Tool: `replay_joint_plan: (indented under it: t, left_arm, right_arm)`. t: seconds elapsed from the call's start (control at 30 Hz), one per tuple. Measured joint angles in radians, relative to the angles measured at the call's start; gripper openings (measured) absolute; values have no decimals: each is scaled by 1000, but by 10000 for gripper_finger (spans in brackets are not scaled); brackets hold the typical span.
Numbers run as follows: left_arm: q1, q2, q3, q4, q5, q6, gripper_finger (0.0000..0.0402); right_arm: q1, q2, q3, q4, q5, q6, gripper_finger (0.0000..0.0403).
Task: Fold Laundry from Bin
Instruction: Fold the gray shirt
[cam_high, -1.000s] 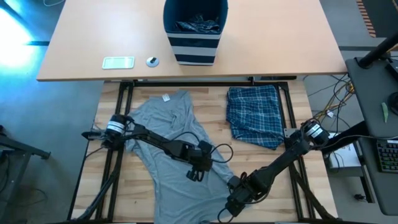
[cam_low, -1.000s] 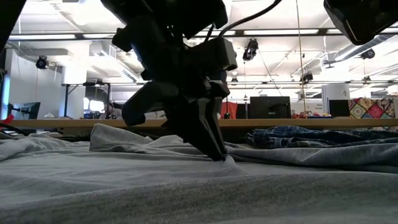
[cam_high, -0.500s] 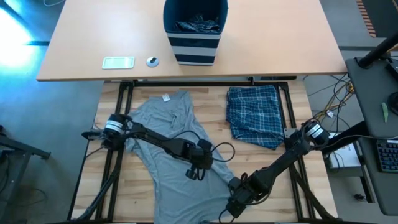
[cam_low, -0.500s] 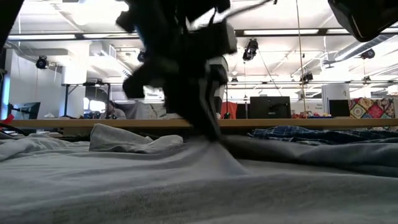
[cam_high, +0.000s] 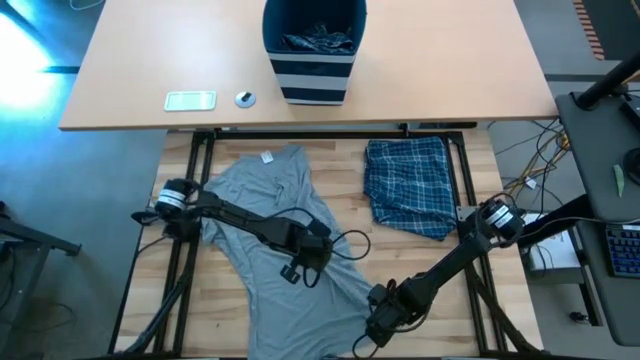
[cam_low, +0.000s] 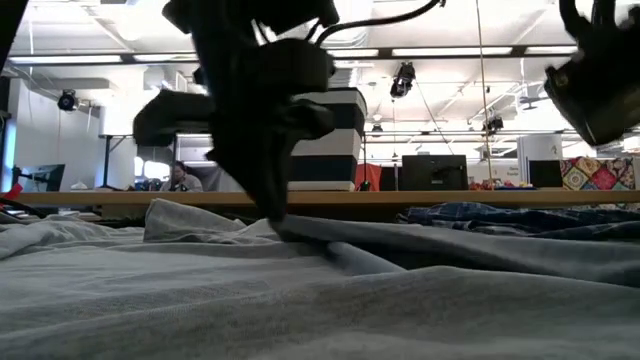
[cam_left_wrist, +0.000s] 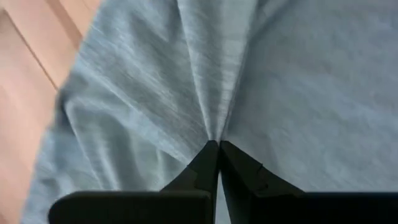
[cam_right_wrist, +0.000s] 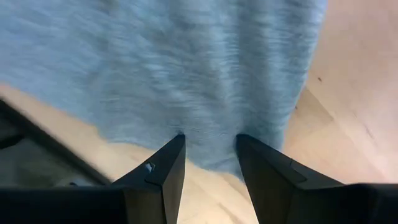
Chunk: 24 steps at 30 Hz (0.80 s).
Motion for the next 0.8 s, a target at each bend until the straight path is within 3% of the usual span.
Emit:
replay_joint_plan:
  t: [0.27,0.47,0.63,0.8]
  left_arm:
    - [1,-20,-63,36,5,-8,8]
    - [1,-51,-29,34,39,-41,63]
    - [2,-80,-9,-16,40,-56,111]
    - [5,-142,-10,-93,53,-95,129]
  right_arm:
    - [2,-18,-11,30,-21,-12,144]
    - [2,-42,88,46,67,43,144]
    - [1,27,129,48,133,89,144]
    - [0,97,167,52,130,74,144]
